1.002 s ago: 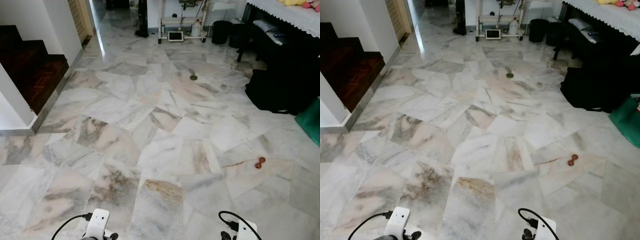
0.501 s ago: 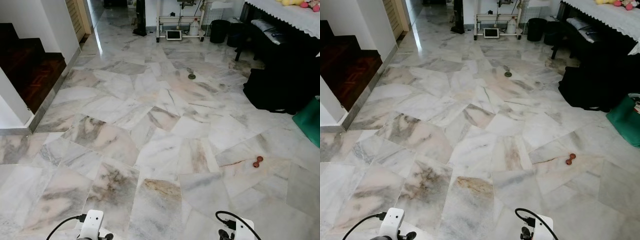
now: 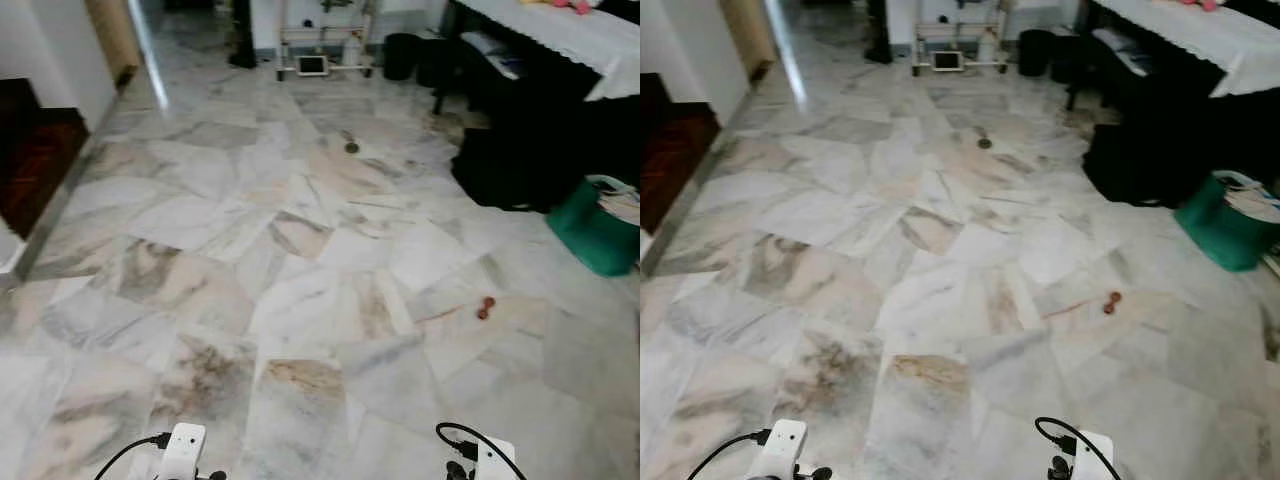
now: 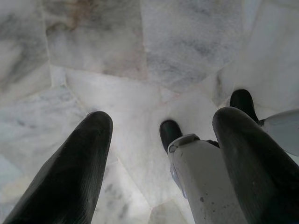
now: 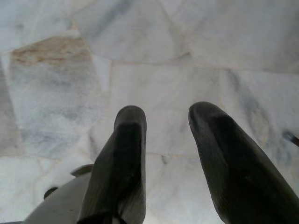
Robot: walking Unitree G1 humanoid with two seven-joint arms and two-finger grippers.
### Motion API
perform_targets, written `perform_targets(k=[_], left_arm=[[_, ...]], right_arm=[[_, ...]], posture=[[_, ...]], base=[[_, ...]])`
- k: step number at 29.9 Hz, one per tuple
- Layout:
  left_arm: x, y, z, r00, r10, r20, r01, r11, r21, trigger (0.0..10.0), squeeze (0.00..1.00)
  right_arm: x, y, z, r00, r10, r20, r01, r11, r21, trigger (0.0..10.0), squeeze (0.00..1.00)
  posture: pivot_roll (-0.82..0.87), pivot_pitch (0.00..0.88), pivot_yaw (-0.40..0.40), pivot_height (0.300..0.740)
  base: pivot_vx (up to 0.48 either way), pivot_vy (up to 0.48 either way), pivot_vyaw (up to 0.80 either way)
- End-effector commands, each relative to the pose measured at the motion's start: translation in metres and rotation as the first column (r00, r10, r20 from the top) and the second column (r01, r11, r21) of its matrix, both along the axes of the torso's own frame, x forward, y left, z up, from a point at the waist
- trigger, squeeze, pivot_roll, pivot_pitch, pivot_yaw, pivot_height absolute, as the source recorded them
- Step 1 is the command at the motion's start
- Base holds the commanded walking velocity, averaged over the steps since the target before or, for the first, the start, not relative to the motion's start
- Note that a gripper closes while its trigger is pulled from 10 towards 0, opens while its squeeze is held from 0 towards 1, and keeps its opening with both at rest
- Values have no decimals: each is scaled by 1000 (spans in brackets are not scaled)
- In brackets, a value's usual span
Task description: Setting the table
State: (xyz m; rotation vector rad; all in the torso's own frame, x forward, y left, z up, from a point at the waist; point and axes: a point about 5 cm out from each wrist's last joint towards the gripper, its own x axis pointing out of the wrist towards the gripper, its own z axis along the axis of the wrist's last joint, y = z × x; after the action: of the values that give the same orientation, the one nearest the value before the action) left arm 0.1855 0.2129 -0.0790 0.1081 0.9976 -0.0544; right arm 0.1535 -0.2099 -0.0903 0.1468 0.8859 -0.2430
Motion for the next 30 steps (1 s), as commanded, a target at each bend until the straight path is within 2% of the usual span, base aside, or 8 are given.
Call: perform_targets(k=[1,14,30], left_arm=[[-5,3,-2,1000,5,-19,-5,1000,5,10000,0],[-2,-9,-3,1000,-22,-19,22,1000,-1,10000,0],[1,-7,-1,1000,-15,-3,14,1000,-17,10000,0]], right_arm=[[-4,1,-2,1000,3,-16,-3,1000,2,10000,0],[-4,3,-3,1000,13,-29,-13,1000,-1,10000,0],[-3,3,-2,999,10,-30,-10,1000,-2,10000,0]], posture=[[-43,0,-17,731],[-44,0,-14,731],[-35,0,-15,731]], base=[[0,0,-781],[0,0,-781],[0,0,-782]])
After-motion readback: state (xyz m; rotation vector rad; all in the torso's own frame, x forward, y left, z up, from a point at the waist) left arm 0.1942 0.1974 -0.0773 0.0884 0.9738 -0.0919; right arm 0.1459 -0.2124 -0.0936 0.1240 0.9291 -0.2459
